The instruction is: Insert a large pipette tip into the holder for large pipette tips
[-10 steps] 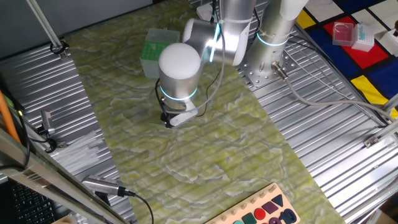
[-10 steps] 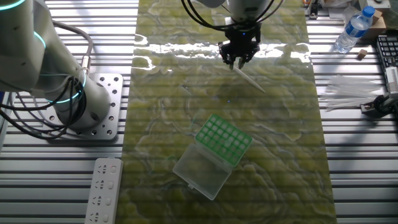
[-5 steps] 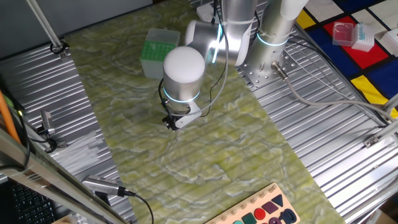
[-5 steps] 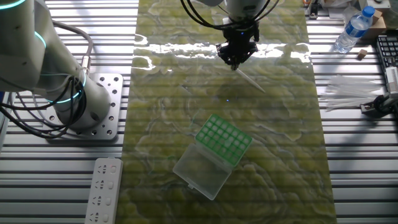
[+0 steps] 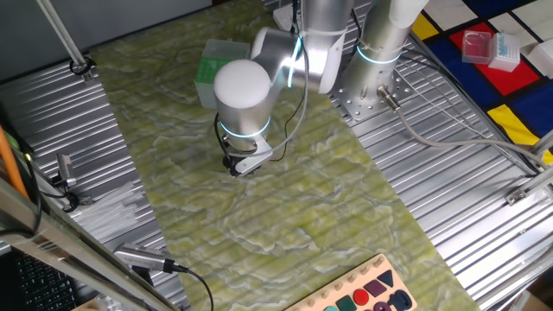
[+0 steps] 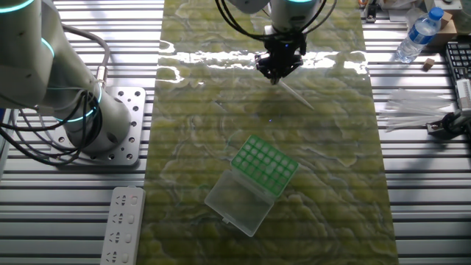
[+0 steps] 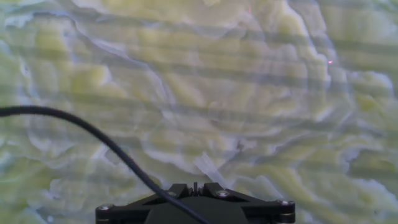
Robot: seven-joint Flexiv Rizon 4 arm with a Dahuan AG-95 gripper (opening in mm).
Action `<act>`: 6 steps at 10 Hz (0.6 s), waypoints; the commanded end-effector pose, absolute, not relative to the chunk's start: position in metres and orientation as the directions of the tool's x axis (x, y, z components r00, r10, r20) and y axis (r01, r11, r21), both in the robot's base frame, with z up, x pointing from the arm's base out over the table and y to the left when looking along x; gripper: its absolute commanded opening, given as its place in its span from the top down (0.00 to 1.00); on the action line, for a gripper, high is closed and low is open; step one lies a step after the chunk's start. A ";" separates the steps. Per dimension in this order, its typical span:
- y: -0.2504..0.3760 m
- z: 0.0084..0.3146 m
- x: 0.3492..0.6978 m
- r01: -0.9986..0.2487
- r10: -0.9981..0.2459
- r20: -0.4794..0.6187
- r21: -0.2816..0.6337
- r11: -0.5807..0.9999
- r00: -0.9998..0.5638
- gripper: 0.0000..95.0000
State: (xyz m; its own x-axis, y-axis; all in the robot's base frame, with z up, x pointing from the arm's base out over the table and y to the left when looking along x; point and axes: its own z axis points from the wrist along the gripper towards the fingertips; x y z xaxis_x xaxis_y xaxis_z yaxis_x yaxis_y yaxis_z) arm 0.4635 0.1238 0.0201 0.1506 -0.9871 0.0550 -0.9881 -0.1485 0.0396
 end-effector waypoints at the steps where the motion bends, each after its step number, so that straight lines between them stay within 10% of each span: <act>1: 0.127 0.020 0.463 -0.989 -0.988 0.062 0.041 -0.140 0.143 1.00; 6: 0.134 0.017 0.462 -0.991 -0.989 0.068 0.034 -0.128 0.131 1.00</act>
